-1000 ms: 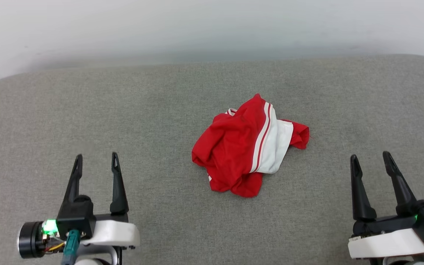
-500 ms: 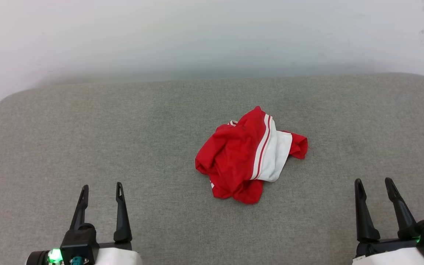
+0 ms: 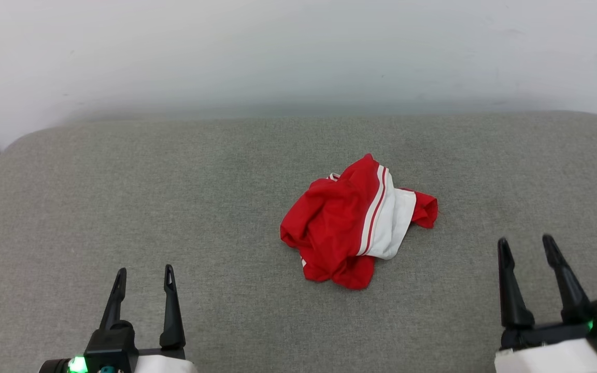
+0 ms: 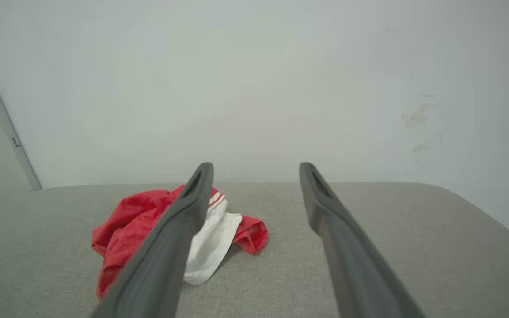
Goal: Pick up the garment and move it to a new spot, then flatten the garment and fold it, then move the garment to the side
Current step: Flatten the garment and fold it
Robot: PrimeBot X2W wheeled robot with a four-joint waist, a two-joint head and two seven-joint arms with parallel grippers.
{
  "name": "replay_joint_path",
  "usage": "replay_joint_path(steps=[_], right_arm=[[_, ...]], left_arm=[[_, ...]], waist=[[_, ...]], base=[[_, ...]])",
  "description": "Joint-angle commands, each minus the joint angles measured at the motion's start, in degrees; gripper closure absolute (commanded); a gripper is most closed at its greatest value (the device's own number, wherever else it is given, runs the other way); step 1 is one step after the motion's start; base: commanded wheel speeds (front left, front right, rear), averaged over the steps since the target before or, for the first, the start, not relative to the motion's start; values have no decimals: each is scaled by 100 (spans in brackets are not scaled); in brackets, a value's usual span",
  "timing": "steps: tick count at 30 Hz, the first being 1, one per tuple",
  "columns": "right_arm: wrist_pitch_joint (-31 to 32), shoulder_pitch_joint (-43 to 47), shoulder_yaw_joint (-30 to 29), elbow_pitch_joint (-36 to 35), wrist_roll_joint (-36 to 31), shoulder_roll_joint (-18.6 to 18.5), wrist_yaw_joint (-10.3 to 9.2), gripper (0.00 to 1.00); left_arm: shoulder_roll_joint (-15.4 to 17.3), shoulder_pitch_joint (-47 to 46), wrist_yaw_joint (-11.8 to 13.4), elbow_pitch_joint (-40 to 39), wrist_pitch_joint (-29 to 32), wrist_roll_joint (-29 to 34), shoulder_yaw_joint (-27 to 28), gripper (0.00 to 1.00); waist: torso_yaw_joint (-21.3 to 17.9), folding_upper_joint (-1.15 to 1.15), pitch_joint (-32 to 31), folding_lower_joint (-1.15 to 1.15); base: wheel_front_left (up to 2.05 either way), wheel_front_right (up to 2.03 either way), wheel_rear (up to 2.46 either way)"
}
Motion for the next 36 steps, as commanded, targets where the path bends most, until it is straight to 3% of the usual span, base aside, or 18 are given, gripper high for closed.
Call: replay_joint_path(steps=[1, 7, 11, 15, 19, 25, 36], right_arm=[[-12, -275, 45, -160, -117, 10, 0, 0], [-12, -1122, 223, -505, -398, 9, 0, 0], [-12, -2020, 514, -445, -514, -258, 0, 0], [-11, -2887, 985, 11, -385, -694, 0, 0], [122, -3680, 1763, 929, -95, -1283, 0, 0], [1473, -4714, 3210, 1733, 734, -2024, 0, 0], [4363, -6221, 5986, 1776, 3023, -2989, -1, 0]], left_arm=[[-35, 37, -48, 8, -15, 60, 55, 0], [-104, -114, -103, -10, -15, 117, 131, 0], [-143, -224, -176, 8, -15, 135, 176, 0], [-162, -335, -239, 13, -15, 161, 191, 0], [-186, -438, -298, 14, -15, 177, 200, 0], [-214, -573, -354, -24, -15, 183, 224, 0], [-243, -990, -443, -121, -15, 151, 209, 0]], waist=[[-1, 0, 34, 0], [-27, 0, 209, 0], [-53, 0, 375, 0], [-58, 0, 507, 0], [-50, 0, 622, 0], [-37, 0, 845, 0], [142, 0, 1516, 0]], base=[[0, 0, 0], [0, 0, 0], [0, 0, 0], [0, 0, 0], [0, 0, 0], [0, 0, 0], [0, 0, 0]])
